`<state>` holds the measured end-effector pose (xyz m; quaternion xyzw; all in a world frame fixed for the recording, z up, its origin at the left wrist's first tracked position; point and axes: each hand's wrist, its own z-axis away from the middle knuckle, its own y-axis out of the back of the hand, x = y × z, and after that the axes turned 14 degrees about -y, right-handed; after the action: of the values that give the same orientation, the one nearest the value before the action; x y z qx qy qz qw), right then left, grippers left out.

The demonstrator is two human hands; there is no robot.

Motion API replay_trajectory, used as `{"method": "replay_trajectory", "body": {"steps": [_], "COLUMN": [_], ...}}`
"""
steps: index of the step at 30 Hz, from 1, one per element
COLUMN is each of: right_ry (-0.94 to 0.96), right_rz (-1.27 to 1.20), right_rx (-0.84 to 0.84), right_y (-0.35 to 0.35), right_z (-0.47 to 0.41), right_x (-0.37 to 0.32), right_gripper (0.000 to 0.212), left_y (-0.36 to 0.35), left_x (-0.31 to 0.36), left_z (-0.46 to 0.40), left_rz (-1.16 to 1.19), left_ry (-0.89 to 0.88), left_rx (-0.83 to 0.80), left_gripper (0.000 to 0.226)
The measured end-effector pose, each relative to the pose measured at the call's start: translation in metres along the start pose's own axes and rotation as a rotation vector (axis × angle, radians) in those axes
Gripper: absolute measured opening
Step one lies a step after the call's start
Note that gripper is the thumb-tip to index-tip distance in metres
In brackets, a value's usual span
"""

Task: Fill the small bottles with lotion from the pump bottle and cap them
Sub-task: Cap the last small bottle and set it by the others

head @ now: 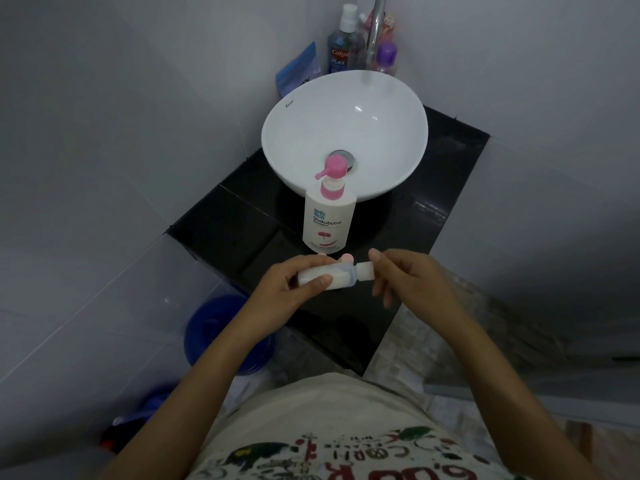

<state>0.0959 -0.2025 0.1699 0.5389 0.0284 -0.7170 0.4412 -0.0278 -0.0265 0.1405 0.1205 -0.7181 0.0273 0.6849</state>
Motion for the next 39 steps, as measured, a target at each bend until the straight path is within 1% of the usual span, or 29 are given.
{"method": "replay_trajectory", "body": {"steps": [2,3,5,6,7,9,10,14,16,17,19,20,21,22,25,28,30,32,35,39], "right_ry": [0.056,0.073,0.060,0.034,0.003,-0.028,-0.026,0.026,0.003,-0.022,-0.063,-0.071,-0.067,-0.045,0.032,0.001,-0.034,-0.019,0.025,0.000], "right_rz": [-0.024,-0.029,-0.049,-0.047,-0.041,-0.036,-0.043,-0.070,-0.074,-0.069,-0.058,-0.068,-0.076,-0.078,-0.079,-0.092,-0.098,-0.109,-0.132,-0.163], "right_rx": [-0.075,-0.114,-0.132,-0.114,-0.091,-0.052,-0.050,-0.141,-0.155,-0.142,-0.106,-0.096,-0.093,-0.097,-0.137,-0.125,-0.093,-0.091,-0.142,-0.123], "right_y": [0.003,0.005,0.003,0.002,0.000,-0.003,-0.004,0.001,0.000,-0.001,-0.003,-0.003,-0.002,-0.001,0.003,0.001,-0.001,0.001,0.002,-0.004], "right_z": [0.000,0.001,-0.002,-0.002,-0.002,-0.004,-0.004,-0.006,-0.008,-0.008,-0.008,-0.008,-0.008,-0.009,-0.009,-0.010,-0.010,-0.011,-0.010,-0.011], "right_x": [0.000,0.000,0.003,0.003,0.001,0.000,0.000,0.002,0.005,0.004,0.003,0.003,0.002,0.002,0.004,0.005,0.005,0.004,0.004,0.006], "right_gripper": [0.023,0.016,0.012,0.006,0.005,0.023,0.026,0.017,0.008,0.013,0.032,0.038,0.039,0.036,0.012,0.004,0.010,0.013,0.010,0.006], "left_y": [0.002,0.003,0.004,0.004,0.003,0.002,0.002,0.003,0.002,0.002,0.001,0.000,0.001,0.001,0.002,0.002,0.001,0.000,0.000,0.001], "left_x": [0.000,0.000,-0.002,-0.002,-0.003,-0.003,-0.003,-0.004,-0.006,-0.007,-0.006,-0.005,-0.004,-0.003,-0.002,-0.002,-0.003,-0.002,-0.001,-0.002], "left_z": [0.000,0.000,0.000,0.000,0.000,-0.001,-0.001,-0.002,-0.003,-0.003,-0.005,-0.005,-0.006,-0.006,-0.007,-0.008,-0.008,-0.009,-0.009,-0.009], "left_rz": [0.006,0.008,0.011,0.010,0.009,0.011,0.012,0.021,0.014,0.006,0.008,0.014,0.019,0.021,0.033,0.032,0.028,0.029,0.036,0.010], "left_ry": [-0.011,-0.014,-0.013,-0.011,-0.009,-0.005,-0.006,-0.003,0.010,0.014,0.011,0.006,0.001,-0.002,-0.005,0.001,0.009,0.008,0.004,0.004], "left_rx": [0.010,0.012,0.010,0.008,0.007,0.005,0.004,0.007,0.004,-0.001,-0.007,-0.007,-0.006,-0.004,-0.004,-0.007,-0.021,-0.029,-0.006,0.003], "left_gripper": [0.034,0.033,0.035,0.035,0.035,0.034,0.033,0.035,0.038,0.038,0.035,0.034,0.033,0.031,0.031,0.032,0.030,0.030,0.031,0.027]}}
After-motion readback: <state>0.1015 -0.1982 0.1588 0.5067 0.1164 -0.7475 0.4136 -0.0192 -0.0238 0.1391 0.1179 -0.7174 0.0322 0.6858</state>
